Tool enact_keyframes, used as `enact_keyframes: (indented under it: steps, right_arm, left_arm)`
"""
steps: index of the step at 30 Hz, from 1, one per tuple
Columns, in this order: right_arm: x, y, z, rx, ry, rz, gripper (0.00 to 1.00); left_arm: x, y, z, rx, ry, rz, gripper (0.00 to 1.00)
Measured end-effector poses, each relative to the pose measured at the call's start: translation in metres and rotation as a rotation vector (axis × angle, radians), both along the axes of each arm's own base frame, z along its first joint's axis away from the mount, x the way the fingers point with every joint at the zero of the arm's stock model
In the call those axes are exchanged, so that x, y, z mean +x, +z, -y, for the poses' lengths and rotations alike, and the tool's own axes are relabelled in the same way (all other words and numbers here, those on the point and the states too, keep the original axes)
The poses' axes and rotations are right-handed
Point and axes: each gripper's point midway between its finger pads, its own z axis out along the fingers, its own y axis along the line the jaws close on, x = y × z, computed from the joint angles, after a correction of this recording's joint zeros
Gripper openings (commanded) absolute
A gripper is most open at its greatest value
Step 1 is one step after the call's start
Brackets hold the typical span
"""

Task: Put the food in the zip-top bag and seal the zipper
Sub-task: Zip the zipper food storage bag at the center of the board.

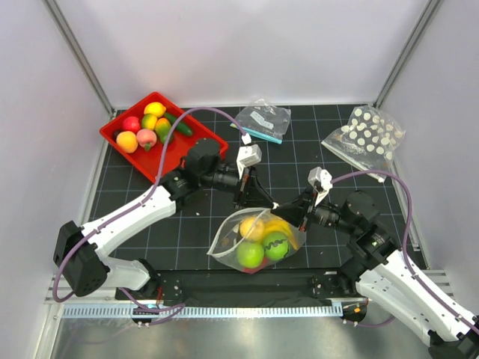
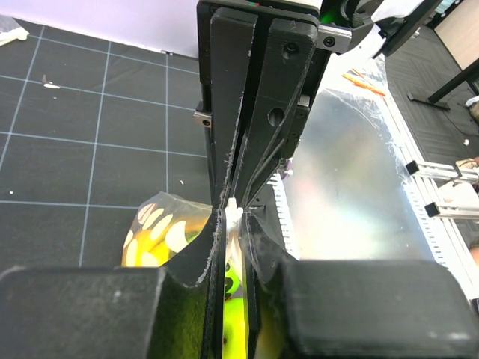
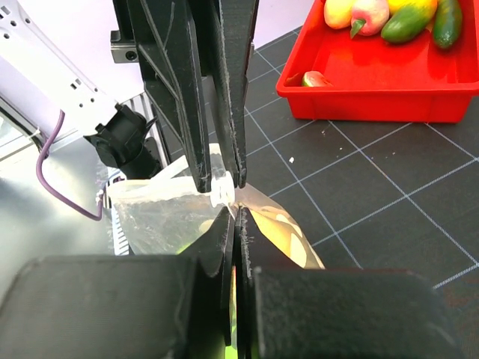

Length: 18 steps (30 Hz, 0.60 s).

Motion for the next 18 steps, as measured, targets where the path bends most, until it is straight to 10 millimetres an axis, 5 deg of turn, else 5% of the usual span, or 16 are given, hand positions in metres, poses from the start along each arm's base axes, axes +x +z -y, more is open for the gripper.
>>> enact_keyframes:
  steps: [3, 10, 18]
  right_arm:
    - [-0.0002, 0.0004, 0.0003, -0.002, -0.001, -0.003, 0.01]
    - [-0.0011, 0.0012, 0.0017, -0.013, -0.005, -0.017, 0.01]
    - [-0.0016, 0.0021, 0.0031, -0.023, -0.011, -0.030, 0.01]
  left_arm:
    - [0.0009, -0.0002, 0.0002, 0.001, 0.005, 0.002, 0.31]
    - [0.0055, -0.0020, 0.0019, 0.008, 0.035, 0.012, 0.43]
    - [0.0074, -0.0032, 0.0028, 0.013, 0.050, 0.013, 0.40]
